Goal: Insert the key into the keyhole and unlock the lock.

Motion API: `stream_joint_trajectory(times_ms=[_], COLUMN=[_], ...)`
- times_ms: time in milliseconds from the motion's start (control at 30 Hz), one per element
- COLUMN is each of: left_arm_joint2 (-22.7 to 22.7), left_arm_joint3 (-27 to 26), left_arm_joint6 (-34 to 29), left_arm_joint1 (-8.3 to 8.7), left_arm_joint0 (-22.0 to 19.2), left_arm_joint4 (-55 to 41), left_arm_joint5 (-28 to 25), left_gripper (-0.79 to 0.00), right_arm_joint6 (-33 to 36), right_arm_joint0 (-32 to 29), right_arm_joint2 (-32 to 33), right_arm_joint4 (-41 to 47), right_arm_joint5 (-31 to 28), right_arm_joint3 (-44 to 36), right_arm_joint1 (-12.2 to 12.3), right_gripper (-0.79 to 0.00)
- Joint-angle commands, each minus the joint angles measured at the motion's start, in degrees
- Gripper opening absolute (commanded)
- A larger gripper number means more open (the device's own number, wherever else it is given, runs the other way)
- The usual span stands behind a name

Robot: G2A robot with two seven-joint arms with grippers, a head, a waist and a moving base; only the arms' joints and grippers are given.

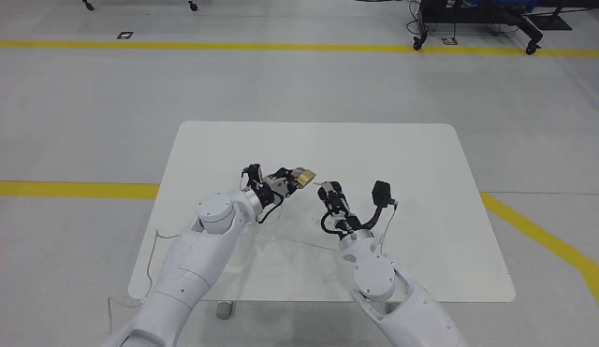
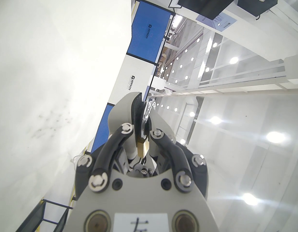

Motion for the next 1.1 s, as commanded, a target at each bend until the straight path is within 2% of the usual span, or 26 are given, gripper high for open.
stream_joint_trajectory(times_ms=[0, 200, 300, 500, 1067], left_arm_joint2=[0.01, -0.13, -0.23, -0.33, 0.36], left_arm_joint3=[-0.02, -1.46, -2.33, -3.14, -3.08], left_arm_joint6=[0.03, 1.57, 2.45, 2.65, 1.89], left_arm_joint1=[0.0, -0.02, -0.02, 0.03, -0.17], left_arm_joint0=[0.0, 1.12, 1.66, 2.14, 2.14], left_arm_joint4=[0.06, -0.23, 0.01, 0.45, 1.08], left_arm_joint5=[-0.04, 0.14, -0.12, -0.09, 0.18], left_gripper=[-0.785, -0.785, -0.785, -0.785, -0.785], right_arm_joint6=[-0.02, -0.22, -2.27, -2.11, -4.69], right_arm_joint0=[-0.08, -0.06, -0.21, 0.41, 1.48], right_arm_joint2=[0.07, 0.15, -0.54, -0.52, -0.92], right_arm_joint4=[0.27, -0.07, -3.28, 0.55, -3.28], right_arm_joint5=[-0.13, -0.12, -0.02, -1.87, 0.77], right_arm_joint3=[-0.02, 0.01, 0.27, 2.08, 3.88], right_arm_joint1=[-0.05, -0.04, -0.3, -1.18, -2.79], right_gripper=[-0.785, -0.785, -0.785, -0.785, -0.785])
